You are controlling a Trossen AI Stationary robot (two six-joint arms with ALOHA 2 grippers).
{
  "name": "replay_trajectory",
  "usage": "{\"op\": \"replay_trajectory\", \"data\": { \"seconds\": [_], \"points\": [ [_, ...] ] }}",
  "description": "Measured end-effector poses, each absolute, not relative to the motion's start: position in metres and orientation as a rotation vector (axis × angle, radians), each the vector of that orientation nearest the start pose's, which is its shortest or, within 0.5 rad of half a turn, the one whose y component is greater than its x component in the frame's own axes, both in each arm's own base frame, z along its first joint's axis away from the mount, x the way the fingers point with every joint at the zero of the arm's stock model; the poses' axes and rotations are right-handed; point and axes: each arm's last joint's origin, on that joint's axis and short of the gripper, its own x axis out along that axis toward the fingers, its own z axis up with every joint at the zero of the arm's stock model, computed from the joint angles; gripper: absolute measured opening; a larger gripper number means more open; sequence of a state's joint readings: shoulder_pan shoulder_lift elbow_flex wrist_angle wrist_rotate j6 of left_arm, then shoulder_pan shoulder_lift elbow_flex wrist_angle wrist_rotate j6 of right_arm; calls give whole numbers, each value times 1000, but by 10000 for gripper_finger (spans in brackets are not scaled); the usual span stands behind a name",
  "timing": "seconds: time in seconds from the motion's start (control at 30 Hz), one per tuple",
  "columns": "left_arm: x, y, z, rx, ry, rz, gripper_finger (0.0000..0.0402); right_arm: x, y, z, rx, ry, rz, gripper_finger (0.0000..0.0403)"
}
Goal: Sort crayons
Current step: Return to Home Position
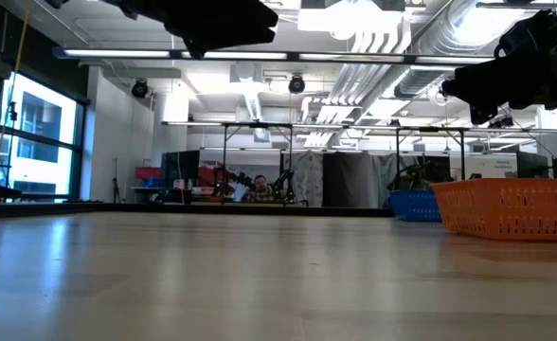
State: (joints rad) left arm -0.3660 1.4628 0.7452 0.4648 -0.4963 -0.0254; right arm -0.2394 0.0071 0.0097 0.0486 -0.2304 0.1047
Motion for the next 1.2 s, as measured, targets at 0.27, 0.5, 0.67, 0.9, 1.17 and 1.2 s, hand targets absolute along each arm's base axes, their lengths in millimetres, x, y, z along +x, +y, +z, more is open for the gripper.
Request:
{"op": "replay_trajectory", "data": {
  "seconds": [0.27,0.5,0.67,0.9,1.17,1.2],
  "points": [
    [278,-88,225,-31,266,301,147,95,-16,171,93,-50,-6,137],
    [205,-58,222,-196,156,413,147,95,-16,171,93,-50,-6,137],
    [162,-40,196,-391,76,479,147,95,-17,171,93,-50,-7,137],
    [131,-31,185,-406,22,305,147,95,-17,171,93,-50,-6,137],
    [119,-32,197,-244,-39,98,147,95,-17,171,93,-50,-6,137],
    [118,-32,198,-237,-43,77,147,95,-17,171,93,-50,-7,137]
  ]
}}
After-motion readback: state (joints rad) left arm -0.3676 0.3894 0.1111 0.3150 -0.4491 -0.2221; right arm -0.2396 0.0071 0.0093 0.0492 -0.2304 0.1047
